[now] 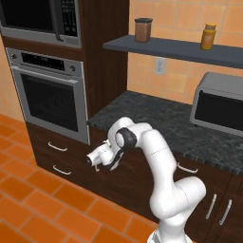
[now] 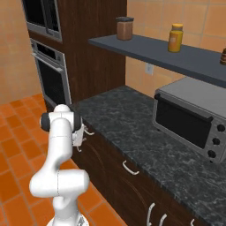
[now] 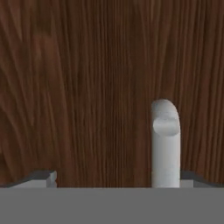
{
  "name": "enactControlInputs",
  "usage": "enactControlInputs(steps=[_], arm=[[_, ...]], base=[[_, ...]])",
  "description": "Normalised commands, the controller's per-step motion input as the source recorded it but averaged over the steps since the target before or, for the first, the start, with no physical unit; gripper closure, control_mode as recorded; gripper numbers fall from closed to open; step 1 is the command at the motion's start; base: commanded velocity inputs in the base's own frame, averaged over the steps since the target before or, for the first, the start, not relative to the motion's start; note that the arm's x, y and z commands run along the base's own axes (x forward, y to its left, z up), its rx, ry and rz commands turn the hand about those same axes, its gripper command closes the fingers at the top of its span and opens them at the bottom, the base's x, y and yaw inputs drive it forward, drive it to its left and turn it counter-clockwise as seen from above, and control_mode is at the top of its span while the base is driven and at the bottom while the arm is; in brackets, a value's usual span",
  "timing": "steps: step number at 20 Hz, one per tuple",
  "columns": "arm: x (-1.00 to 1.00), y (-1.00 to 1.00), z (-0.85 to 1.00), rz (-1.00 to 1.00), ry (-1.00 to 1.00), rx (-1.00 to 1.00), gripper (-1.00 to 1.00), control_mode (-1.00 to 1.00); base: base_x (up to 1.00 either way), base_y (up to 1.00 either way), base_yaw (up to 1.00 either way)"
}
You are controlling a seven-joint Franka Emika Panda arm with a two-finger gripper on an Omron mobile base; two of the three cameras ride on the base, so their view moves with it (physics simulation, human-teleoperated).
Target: Take a straw from the drawer in front and place it inside the glass cup on the dining counter.
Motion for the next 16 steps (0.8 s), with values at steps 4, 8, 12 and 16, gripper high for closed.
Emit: enactControlInputs(steps=[4, 8, 12, 16], arm=[[0.55, -0.20, -0.25, 0.04, 0.00, 0.00, -1.00, -1.00], [0.58, -0.59, -0.05, 0.04, 0.00, 0.06, -1.00, -1.00], [0.54, -0.94, 0.15, 0.07, 0.01, 0.22, -1.00, -1.00], [0.47, -1.00, 0.37, 0.12, 0.11, 0.30, -1.00, -1.00]], base=[[0.00, 0.00, 0.00], [0.00, 0.00, 0.00], [0.00, 0.00, 0.00], [0.00, 0.00, 0.00]])
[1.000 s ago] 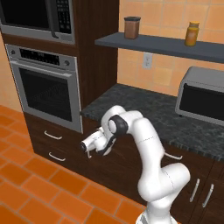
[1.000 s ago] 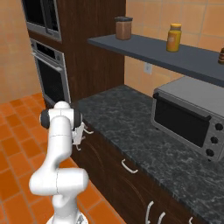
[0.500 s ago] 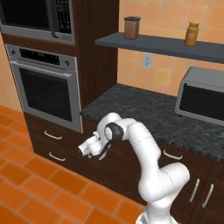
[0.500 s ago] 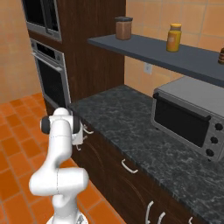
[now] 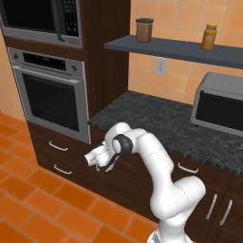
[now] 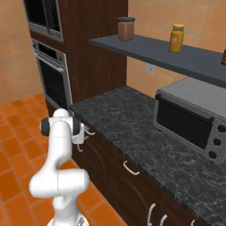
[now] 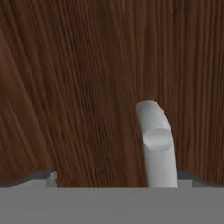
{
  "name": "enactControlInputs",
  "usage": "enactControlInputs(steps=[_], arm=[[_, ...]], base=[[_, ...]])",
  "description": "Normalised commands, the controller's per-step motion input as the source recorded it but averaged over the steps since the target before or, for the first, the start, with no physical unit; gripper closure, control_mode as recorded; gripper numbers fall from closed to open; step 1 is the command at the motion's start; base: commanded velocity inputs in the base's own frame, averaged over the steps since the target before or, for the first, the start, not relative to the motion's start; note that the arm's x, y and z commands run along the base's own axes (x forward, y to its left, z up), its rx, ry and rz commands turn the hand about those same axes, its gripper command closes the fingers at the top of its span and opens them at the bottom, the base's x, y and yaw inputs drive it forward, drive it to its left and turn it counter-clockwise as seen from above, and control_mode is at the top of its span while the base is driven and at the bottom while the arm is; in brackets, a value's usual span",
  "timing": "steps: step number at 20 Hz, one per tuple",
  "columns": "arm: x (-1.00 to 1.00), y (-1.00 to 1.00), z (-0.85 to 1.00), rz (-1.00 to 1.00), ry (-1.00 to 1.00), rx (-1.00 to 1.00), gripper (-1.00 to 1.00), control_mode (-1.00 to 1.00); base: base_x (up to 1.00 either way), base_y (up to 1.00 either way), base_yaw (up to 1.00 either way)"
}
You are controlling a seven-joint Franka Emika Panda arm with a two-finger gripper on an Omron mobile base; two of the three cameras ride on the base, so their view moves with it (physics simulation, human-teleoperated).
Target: Take a straw from the drawer in front and place it inside the glass cup on the dining counter.
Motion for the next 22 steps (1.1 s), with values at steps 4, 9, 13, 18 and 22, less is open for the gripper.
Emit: enactControlInputs(steps=[4, 9, 13, 18, 22], arm=[[0.39, -0.98, 0.05, 0.12, 0.28, 0.29, 1.00, -1.00], [0.40, -0.93, -0.50, 0.19, 0.25, 0.21, 1.00, -1.00], [0.27, -0.27, -1.00, 0.27, 0.22, 0.14, 1.00, -1.00], [0.47, 0.00, -0.99, 0.31, 0.29, 0.26, 1.00, -1.00], [0.22, 0.20, -0.86, 0.37, 0.49, 0.44, 1.00, -1.00]], base=[[0.00, 0.00, 0.00], [0.00, 0.00, 0.00], [0.00, 0.00, 0.00], [0.00, 0.00, 0.00], [0.00, 0.00, 0.00]])
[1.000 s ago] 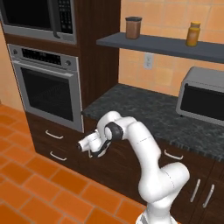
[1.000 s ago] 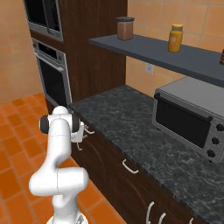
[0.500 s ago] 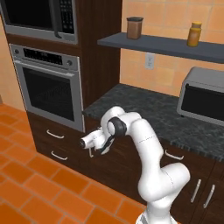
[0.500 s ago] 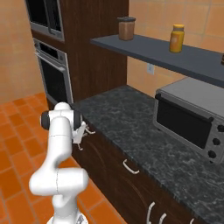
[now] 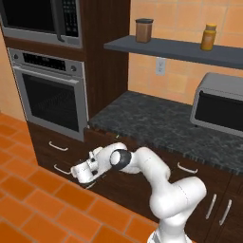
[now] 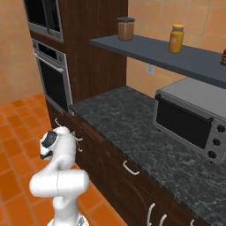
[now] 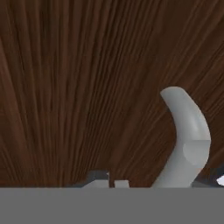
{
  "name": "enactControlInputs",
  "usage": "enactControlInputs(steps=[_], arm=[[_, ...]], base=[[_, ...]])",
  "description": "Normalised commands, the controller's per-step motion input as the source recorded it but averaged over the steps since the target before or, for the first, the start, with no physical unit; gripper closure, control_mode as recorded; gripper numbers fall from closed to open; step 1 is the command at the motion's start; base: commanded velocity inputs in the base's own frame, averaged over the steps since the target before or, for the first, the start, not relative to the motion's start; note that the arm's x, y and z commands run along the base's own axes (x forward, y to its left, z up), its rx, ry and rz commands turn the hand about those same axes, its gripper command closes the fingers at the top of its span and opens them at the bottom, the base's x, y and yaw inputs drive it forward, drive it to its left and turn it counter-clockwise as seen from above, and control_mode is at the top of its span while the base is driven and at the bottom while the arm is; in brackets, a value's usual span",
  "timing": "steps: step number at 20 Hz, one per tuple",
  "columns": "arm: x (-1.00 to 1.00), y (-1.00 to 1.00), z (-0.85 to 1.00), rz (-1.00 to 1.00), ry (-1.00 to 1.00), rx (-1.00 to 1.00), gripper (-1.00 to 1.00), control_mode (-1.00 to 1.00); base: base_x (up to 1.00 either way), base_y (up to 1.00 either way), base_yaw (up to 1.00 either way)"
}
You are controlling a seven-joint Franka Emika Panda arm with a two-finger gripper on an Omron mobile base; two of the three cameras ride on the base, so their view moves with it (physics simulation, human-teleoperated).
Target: Take a straw from the drawer in front and place it inside the glass cup on the dining counter.
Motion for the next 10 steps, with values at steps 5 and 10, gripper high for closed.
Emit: enactControlInputs(steps=[5, 10], arm=[[-0.28, 0.67, -0.93, 0.50, 0.45, 0.46, 1.00, -1.00], [-0.64, 0.52, -0.70, 0.47, 0.42, 0.42, 1.00, -1.00]], base=[[0.00, 0.00, 0.00], [0.00, 0.00, 0.00]])
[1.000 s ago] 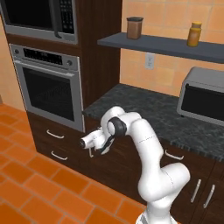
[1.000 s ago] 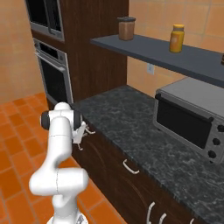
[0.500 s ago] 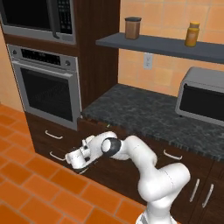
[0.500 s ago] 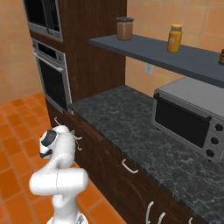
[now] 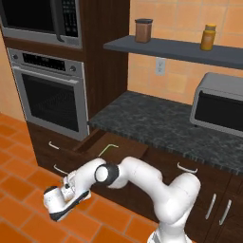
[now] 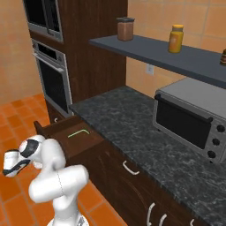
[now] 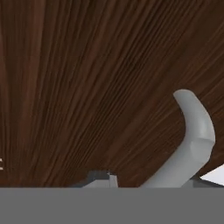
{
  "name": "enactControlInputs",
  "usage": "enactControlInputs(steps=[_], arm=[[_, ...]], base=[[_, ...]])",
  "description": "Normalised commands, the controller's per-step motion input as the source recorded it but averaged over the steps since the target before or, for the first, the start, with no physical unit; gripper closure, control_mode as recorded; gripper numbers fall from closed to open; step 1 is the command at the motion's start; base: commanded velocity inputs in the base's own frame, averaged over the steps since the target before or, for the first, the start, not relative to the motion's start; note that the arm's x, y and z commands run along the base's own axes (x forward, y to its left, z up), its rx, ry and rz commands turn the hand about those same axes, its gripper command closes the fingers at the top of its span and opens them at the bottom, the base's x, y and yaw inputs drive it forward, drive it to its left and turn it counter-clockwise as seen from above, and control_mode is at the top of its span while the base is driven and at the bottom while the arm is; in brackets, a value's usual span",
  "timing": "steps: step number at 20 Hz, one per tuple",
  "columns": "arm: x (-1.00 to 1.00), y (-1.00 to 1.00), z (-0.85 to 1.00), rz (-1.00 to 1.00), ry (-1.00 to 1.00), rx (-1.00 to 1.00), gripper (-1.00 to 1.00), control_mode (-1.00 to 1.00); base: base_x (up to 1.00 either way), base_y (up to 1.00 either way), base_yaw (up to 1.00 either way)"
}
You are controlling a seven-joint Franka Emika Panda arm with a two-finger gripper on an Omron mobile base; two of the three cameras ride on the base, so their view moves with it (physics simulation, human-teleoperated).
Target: Take a straw from the drawer in front and place it inside the glass cup on the dining counter.
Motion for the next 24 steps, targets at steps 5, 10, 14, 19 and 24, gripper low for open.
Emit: enactControlInputs(steps=[5, 10, 14, 19, 24], arm=[[-0.90, 0.34, -0.21, 0.28, 0.17, 0.08, 1.00, -1.00], [-0.78, -0.01, 0.57, 0.20, 0.13, 0.47, -1.00, -1.00], [-0.74, -0.38, 1.00, 0.15, -0.15, 0.63, -1.00, -1.00], [-0.48, -0.09, 1.00, 0.02, -0.04, 0.52, -1.00, -1.00], [-0.19, 0.00, 1.00, -0.05, -0.15, 0.39, -1.00, -1.00]], base=[[0.00, 0.00, 0.00], [0.00, 0.00, 0.00], [0.00, 0.00, 0.00], [0.00, 0.00, 0.00], [0.00, 0.00, 0.00]])
